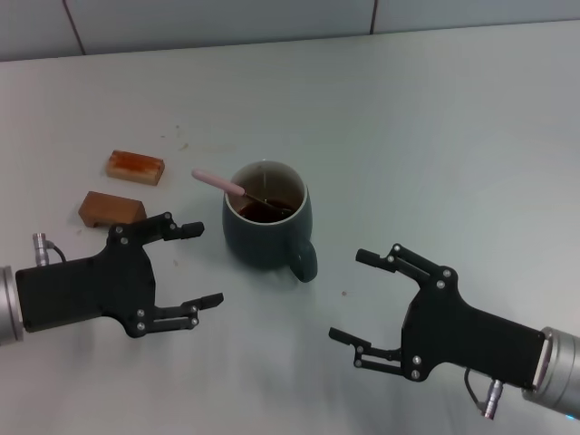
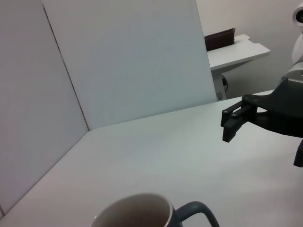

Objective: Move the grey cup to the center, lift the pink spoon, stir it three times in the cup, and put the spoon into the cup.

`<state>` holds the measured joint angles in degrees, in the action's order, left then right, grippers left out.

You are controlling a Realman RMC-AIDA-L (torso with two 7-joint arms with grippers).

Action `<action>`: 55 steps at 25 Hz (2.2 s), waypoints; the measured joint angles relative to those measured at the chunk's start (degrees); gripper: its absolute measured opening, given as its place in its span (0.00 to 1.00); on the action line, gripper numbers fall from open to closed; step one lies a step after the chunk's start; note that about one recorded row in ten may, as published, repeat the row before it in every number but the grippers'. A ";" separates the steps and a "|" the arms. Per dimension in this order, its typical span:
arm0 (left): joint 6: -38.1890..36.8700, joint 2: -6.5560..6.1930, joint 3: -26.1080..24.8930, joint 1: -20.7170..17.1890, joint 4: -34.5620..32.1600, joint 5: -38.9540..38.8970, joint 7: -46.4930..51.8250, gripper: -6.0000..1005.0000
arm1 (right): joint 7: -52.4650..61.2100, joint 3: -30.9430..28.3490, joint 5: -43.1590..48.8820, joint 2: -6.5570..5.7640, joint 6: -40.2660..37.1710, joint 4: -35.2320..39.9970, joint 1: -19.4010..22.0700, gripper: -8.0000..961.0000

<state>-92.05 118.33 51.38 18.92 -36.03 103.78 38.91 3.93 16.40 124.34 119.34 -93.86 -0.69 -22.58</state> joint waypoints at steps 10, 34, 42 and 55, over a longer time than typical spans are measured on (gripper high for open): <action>-1.81 0.25 -0.12 -3.91 1.78 -2.58 -1.88 0.80 | -2.57 -0.13 0.03 0.14 1.02 -2.74 1.67 0.87; -2.76 0.16 0.04 -5.37 5.23 -2.99 -4.00 0.80 | -3.41 -0.45 -0.07 0.22 2.54 -5.55 1.84 0.87; -3.24 0.10 0.04 -5.62 5.59 -2.96 -4.35 0.80 | -5.13 -0.30 -0.07 0.15 3.74 -7.44 1.94 0.87; -3.72 0.06 0.04 -6.00 5.63 -2.92 -4.37 0.80 | -5.49 -0.14 -0.01 0.10 3.78 -7.66 2.23 0.87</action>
